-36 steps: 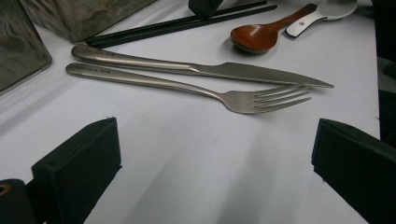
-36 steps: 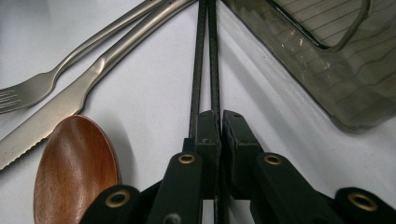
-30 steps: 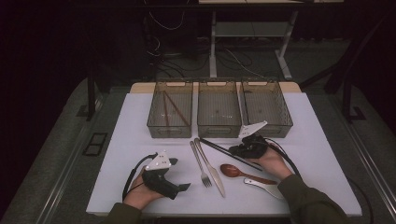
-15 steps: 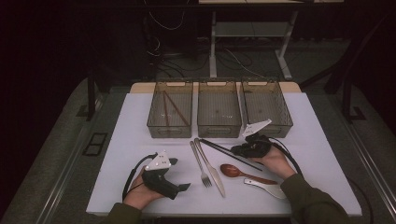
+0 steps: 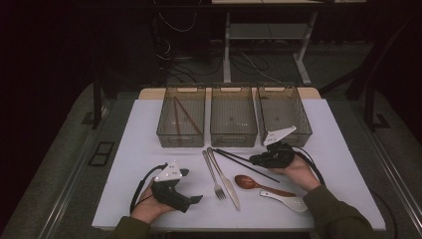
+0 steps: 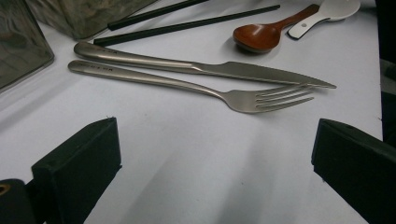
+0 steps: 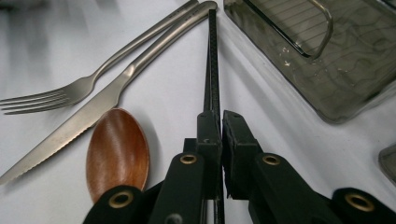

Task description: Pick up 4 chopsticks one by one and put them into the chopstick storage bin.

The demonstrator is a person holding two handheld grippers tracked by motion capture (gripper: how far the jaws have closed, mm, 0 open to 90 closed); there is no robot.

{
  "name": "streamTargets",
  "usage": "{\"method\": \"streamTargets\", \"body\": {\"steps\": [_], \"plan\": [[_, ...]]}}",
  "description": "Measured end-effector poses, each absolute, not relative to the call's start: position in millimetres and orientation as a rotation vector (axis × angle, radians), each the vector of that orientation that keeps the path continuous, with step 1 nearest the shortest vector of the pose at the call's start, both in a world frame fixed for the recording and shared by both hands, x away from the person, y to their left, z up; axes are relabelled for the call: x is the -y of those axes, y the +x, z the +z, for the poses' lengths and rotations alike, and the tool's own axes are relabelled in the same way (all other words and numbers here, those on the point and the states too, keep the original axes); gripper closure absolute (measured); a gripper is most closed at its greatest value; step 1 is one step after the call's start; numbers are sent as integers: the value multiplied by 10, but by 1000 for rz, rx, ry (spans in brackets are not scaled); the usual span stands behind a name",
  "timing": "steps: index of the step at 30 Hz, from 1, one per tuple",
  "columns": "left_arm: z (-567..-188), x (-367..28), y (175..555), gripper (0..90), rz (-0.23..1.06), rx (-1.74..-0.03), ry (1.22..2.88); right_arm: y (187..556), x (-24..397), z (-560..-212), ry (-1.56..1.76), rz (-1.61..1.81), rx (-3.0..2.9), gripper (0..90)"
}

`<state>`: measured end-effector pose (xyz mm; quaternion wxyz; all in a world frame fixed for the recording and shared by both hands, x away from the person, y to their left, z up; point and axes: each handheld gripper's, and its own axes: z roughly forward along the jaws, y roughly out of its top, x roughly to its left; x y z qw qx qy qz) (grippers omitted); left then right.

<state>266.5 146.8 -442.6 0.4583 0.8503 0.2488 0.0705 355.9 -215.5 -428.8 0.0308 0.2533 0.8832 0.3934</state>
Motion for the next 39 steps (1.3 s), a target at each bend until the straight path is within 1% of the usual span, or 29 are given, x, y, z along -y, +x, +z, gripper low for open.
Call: {"method": "streamTargets", "body": {"steps": [11, 26, 39], "plan": [[-4414, -1523, 2670, 4, 234, -653, 2073, 3504, 2236, -4151, 783, 1267, -2699, 858], [-4414, -1541, 2688, 4, 187, -669, 2077, 3489, 2225, -3993, 785, 1325, -2680, 858], [-4416, -1539, 2683, 4, 191, -651, 2086, 3581, 2180, -3817, 804, 1370, -2629, 858]]}}
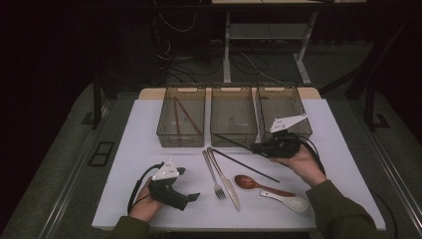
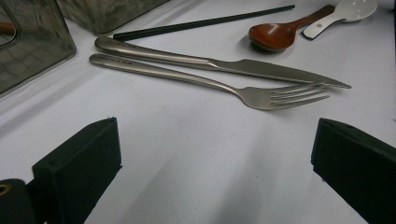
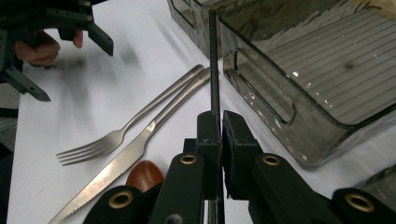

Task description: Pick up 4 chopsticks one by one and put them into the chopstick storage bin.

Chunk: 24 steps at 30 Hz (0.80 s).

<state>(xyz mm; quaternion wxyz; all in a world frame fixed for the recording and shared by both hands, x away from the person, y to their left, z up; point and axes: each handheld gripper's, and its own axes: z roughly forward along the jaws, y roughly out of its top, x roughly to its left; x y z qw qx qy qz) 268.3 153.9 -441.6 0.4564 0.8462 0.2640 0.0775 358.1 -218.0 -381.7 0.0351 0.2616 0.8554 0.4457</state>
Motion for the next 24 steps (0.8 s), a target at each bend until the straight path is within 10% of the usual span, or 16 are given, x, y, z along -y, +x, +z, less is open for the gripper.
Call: {"method": "streamTargets", "body": {"steps": [24], "plan": [[-4403, -1558, 2682, 4, 170, -642, 2069, 3882, 1883, -3530, 816, 1345, -2588, 858]]}}
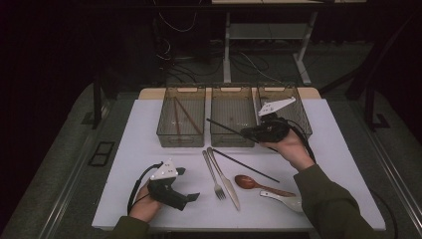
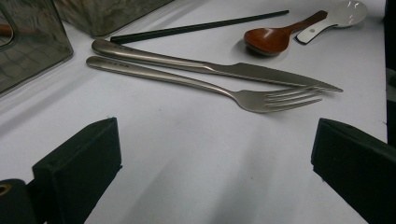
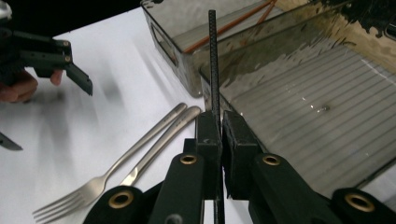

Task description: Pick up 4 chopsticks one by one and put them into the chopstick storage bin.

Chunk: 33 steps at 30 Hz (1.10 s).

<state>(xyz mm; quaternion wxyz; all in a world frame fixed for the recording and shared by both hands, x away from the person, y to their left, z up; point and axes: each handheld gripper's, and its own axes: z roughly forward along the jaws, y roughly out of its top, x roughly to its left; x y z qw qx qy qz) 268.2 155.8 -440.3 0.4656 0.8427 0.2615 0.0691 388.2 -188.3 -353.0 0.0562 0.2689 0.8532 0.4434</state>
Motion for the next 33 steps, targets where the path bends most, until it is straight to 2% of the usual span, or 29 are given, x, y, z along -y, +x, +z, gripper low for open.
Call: {"method": "streamTargets", "body": {"steps": [15, 33], "plan": [[-4400, -1557, 2677, 4, 179, -629, 2075, 4135, 1611, -3355, 839, 1322, -2585, 858], [-4398, -1553, 2671, 4, 177, -627, 2055, 4467, 1076, -3279, 875, 1299, -2564, 858]]}}
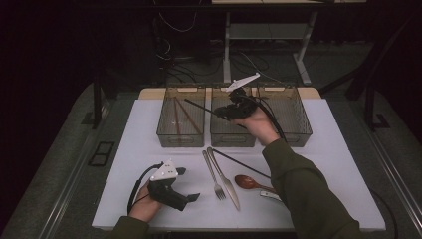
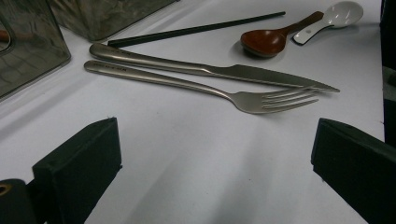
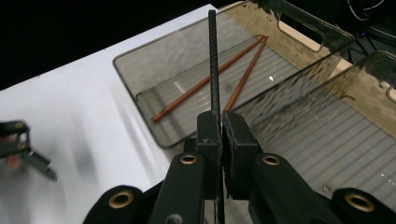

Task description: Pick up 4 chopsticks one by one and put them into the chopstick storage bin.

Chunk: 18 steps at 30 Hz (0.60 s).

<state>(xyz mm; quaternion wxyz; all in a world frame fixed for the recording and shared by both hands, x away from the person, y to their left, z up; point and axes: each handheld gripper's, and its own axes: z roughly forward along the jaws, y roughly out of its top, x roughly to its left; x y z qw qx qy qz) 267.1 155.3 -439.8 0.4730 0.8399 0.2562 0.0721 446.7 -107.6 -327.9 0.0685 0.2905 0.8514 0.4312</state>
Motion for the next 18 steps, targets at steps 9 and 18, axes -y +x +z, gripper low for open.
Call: {"method": "streamTargets", "body": {"steps": [9, 18], "plan": [[-4390, -1561, 2669, 4, 174, -622, 2050, 4659, 685, -3359, 916, 1224, -2572, 858], [-4379, -1554, 2667, 4, 165, -612, 2039, 4852, 354, -3499, 961, 1141, -2570, 857]]}}
